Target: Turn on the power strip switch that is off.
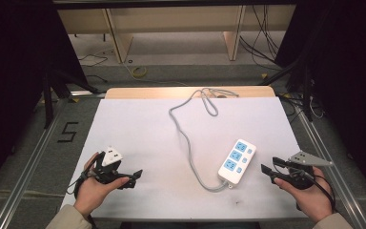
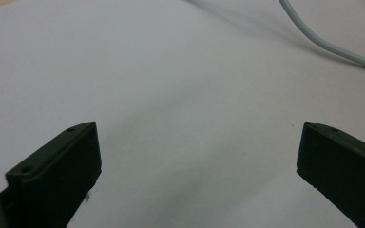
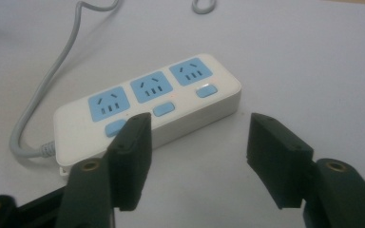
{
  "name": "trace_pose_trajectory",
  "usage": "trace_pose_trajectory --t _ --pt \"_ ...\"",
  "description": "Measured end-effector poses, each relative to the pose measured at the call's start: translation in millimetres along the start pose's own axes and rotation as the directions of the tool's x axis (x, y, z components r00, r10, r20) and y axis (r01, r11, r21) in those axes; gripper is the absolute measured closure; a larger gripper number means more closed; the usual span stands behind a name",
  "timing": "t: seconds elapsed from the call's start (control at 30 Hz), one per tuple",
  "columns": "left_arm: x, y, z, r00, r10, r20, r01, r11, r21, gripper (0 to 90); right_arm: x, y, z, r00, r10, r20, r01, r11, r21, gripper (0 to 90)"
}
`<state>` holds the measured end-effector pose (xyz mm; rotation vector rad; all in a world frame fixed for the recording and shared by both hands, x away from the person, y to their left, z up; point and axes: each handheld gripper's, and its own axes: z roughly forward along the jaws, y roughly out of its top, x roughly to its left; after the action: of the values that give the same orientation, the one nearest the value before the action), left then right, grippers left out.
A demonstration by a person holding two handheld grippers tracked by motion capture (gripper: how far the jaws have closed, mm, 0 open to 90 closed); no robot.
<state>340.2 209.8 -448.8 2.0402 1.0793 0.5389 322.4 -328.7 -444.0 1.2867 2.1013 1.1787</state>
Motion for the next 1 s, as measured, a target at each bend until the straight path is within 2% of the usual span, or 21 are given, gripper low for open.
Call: trace_pose_trajectory --t 0.1,0.13,0.27,0.4,1.0 --pt "-0.3 -0.1 -0.3 1.0000 0.003 0.000 -0.003 1.0000 0.002 0.5 1.2 0.8 -1.1 1.0000 -0.005 0.000 0.005 1.000 0.001 49.7" --pt "-0.5 -0.4 -0.7 1.0000 0.000 -0.003 0.000 1.0000 0.004 0.5 2.3 1.3 -2.0 0.9999 -0.012 -0.001 0.012 1.000 0.007 57.0" --pt "-0.2 -0.5 -0.4 1.0000 -0.003 -0.003 0.003 1.0000 0.002 0.5 5.0 3.5 -3.1 0.9994 -0.034 0.001 0.034 0.999 0.022 77.1" --pt "0.0 -0.3 -0.2 1.0000 0.001 -0.003 -0.001 1.0000 0.002 0.5 8.2 6.2 -4.3 0.9976 -0.069 -0.006 0.069 0.997 0.029 90.0" --pt "0.0 -0.1 0.1 1.0000 0.002 -0.003 -0.002 1.0000 0.000 0.6 18.0 15.6 3.2 0.9931 -0.094 -0.070 0.099 0.992 0.072 90.0"
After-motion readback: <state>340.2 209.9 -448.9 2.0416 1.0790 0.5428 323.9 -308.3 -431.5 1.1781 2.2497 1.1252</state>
